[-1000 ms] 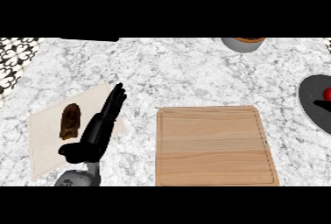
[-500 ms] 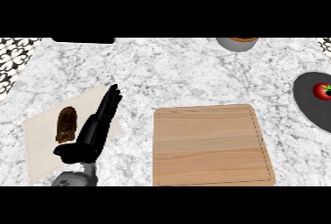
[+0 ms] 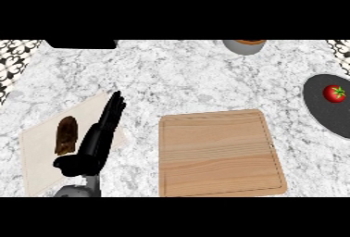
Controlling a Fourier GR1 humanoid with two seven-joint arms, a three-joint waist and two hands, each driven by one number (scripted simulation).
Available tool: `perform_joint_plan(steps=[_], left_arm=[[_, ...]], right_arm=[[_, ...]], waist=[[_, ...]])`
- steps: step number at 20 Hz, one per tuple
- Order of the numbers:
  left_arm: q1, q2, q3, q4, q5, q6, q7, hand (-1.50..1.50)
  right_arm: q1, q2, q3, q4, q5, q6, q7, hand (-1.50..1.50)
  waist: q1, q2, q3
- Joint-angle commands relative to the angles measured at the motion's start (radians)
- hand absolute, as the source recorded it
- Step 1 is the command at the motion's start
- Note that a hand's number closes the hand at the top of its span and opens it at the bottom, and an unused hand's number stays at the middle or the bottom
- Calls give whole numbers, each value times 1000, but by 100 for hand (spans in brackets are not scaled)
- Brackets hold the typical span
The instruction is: Pick the tomato from the cutting board and place it in the pan
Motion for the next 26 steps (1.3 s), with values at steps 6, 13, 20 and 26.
perform_joint_plan(steps=[6, 13, 20, 26], left_arm=[[7, -17, -15, 2, -21, 14, -2, 0], [-22, -4, 13, 19, -12, 6, 14, 0], [-19, 20, 64, 52, 21, -27, -30, 0], [-28, 17, 51, 46, 12, -27, -24, 0]], right_arm=[[158, -46, 31, -35, -23, 244, -178, -150], [204, 7, 77, -55, -26, 169, -235, -150], [247, -35, 111, -61, -55, 212, -221, -150], [258, -44, 132, -51, -60, 144, -252, -150]], waist=[[-11, -6, -2], [-8, -6, -1], [-15, -8, -3], [-11, -6, -1]])
